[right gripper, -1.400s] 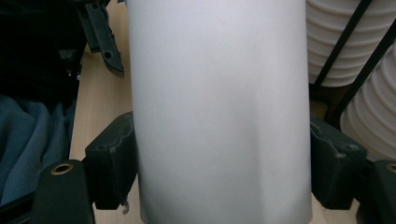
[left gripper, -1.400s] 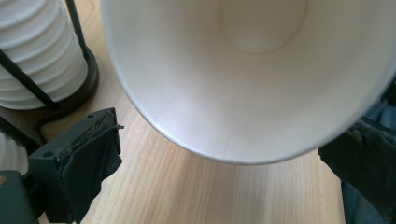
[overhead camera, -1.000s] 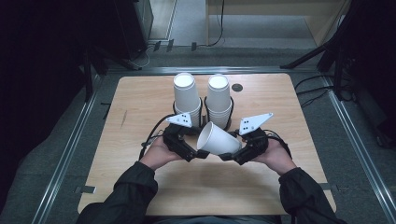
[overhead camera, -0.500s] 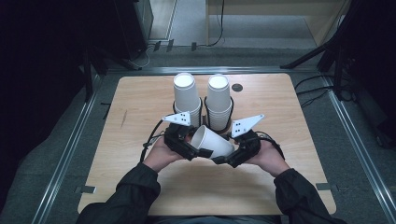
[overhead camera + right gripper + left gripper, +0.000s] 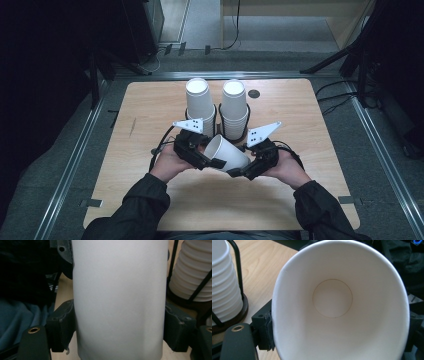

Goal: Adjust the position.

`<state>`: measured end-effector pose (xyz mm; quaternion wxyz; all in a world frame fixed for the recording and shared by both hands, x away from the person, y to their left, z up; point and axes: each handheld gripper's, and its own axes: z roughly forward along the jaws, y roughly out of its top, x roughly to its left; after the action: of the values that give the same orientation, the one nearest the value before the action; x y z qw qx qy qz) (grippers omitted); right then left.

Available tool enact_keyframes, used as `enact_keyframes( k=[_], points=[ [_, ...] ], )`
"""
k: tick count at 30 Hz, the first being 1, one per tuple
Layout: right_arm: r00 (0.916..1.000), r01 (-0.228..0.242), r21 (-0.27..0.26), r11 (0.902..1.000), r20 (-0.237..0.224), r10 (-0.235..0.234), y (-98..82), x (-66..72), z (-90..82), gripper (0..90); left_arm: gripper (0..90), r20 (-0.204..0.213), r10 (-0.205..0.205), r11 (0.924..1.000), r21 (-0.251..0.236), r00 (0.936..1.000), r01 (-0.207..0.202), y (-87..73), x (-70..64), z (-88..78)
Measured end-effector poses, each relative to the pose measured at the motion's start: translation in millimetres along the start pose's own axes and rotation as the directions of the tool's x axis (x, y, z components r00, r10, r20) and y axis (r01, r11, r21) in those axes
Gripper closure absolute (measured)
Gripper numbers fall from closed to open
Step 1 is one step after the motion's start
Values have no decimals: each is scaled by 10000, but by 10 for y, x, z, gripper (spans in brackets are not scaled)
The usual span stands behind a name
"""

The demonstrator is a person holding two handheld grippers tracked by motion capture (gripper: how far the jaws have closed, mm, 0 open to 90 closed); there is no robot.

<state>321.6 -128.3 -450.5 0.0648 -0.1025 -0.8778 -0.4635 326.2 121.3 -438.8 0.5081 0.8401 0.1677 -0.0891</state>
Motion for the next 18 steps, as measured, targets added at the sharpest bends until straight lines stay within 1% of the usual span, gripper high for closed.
enact_keyframes(
  k=[3,5,6,8,9,10,11,12,13,15,16,17,18],
  points=[
    [9999,-111,74,9999,-25,111,0,13,-8,178,152,-91,124,9999,112,9999,-123,15,-14,-25],
    [9998,-182,157,9997,109,180,-10,10,-13,166,151,-182,115,9999,113,9998,-113,17,-18,-52],
    [9996,-225,255,9994,150,221,-18,10,-19,162,151,-127,31,9999,108,9999,-30,16,-12,-63],
    [9993,-169,316,9994,344,158,-41,13,-34,159,151,-204,60,9999,145,9998,-58,18,-5,-82],
    [9992,-191,324,9993,366,180,-49,12,-41,160,151,-179,19,9996,271,9998,-14,26,6,-87],
    [9988,-224,322,9992,452,209,-64,10,-61,160,151,-344,88,9991,425,9994,-73,36,10,-93],
    [9988,-224,322,9992,452,209,-64,10,-61,160,151,-344,88,9991,425,9994,-73,36,10,-93],
    [9984,-268,313,9991,510,252,-77,7,-78,160,151,-408,40,9983,589,9992,-16,47,20,-94],
    [9972,-379,324,9988,658,357,-111,-1,-119,160,151,-600,123,9972,748,9981,-78,59,32,-99],
    [9966,-440,356,9984,710,414,-123,-1,-131,159,151,-566,115,9965,837,9983,-67,65,43,-99],
    [9948,-527,367,9979,896,493,-152,-1,-158,160,151,-830,235,9939,1095,9963,-143,78,46,-87],
    [9942,-521,377,9979,956,483,-160,-1,-163,159,151,-850,339,9908,1336,9958,-223,87,56,-80],
    [9931,-544,393,9977,1061,499,-170,0,-170,160,150,-916,378,9900,1391,9951,-248,89,59,-75]
  ],
)
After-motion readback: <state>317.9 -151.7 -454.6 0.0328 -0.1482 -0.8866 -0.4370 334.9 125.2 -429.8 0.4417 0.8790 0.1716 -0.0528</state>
